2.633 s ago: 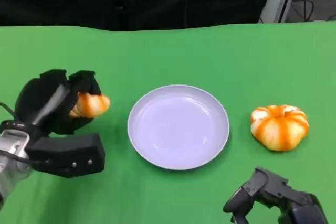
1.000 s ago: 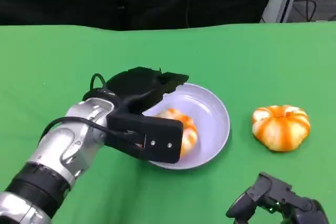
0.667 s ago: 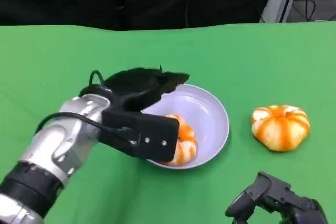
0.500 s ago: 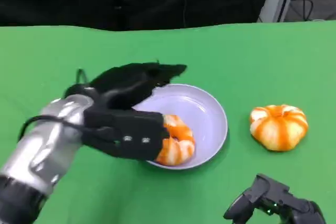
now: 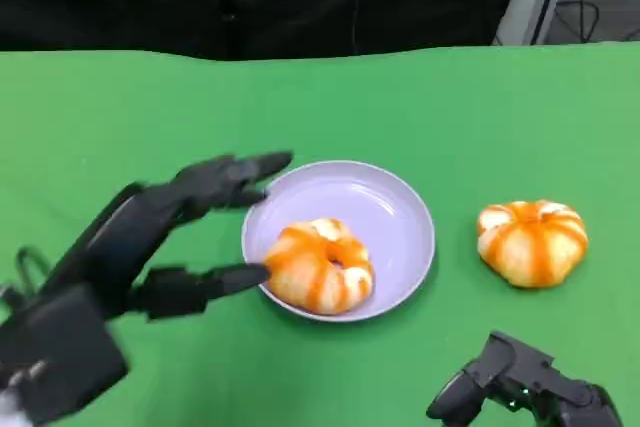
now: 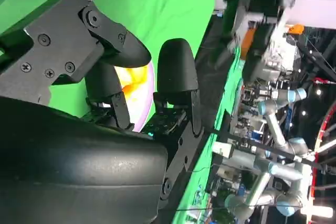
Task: Grasp the bread from the table and place it into the plate.
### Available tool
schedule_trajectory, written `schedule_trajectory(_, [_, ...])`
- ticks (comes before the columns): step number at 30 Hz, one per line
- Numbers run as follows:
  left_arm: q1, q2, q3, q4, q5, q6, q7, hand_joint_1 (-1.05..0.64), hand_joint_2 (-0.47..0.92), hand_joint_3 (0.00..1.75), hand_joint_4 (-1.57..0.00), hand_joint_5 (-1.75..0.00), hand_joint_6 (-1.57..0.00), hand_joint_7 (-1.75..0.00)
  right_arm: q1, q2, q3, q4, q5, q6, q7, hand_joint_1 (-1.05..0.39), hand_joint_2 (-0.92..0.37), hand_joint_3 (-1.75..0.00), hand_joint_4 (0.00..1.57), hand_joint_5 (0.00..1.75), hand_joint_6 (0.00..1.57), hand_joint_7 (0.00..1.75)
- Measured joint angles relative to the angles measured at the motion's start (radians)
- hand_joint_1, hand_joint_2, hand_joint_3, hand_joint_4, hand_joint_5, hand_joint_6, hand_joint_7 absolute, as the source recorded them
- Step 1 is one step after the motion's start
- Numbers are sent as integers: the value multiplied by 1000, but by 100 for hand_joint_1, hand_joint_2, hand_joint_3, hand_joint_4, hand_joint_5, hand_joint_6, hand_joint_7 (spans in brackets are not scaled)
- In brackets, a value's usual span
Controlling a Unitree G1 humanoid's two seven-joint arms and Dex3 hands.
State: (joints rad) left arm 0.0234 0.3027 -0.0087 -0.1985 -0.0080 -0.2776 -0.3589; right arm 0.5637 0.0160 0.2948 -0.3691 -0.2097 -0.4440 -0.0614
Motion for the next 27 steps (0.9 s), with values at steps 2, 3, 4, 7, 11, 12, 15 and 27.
schedule_trajectory(2, [66, -32, 28, -32, -55, -2, 18, -3, 70, 75, -75, -119, -82, -67, 0, 0, 0, 0, -3, 1, -1, -8, -40, -123, 70, 158, 77, 132])
schedule_trajectory(3, [98, -57, 41, -45, -90, 3, 33, 0, 63, 90, -75, -128, -78, -85, 0, 0, 0, 0, -4, 3, -1, -7, -40, -122, 70, 159, 77, 133])
schedule_trajectory(4, [127, -81, 49, -57, -123, 10, 44, 4, 58, 104, -73, -139, -73, -106, 0, 0, 0, -1, -4, 4, -1, -8, -40, -122, 70, 159, 77, 133])
schedule_trajectory(7, [203, -134, 59, -69, -196, 25, 55, 8, 61, 106, -71, -158, -68, -132, -1, -1, 1, -1, -3, 6, 1, -10, -40, -122, 70, 159, 76, 132])
schedule_trajectory(11, [279, -172, 74, -88, -246, 27, 58, 9, 67, 104, -75, -172, -65, -150, -2, -7, -1, -1, -3, 7, 1, -10, -40, -121, 70, 159, 76, 131])
schedule_trajectory(12, [293, -175, 81, -94, -255, 27, 58, 9, 67, 105, -76, -173, -65, -156, -2, -8, -1, -1, -3, 7, 1, -10, -40, -121, 70, 159, 76, 131])
schedule_trajectory(15, [327, -177, 96, -98, -249, 13, 58, 9, 65, 104, -80, -174, -68, -163, -3, -10, -2, -1, -3, 8, 2, -11, -40, -121, 70, 158, 77, 131])
schedule_trajectory(27, [364, -179, 104, -66, -177, -76, 62, -3, 59, 95, -83, -175, -70, -171, -4, -20, -24, -1, 2, 8, 4, -11, -39, -122, 68, 159, 76, 132])
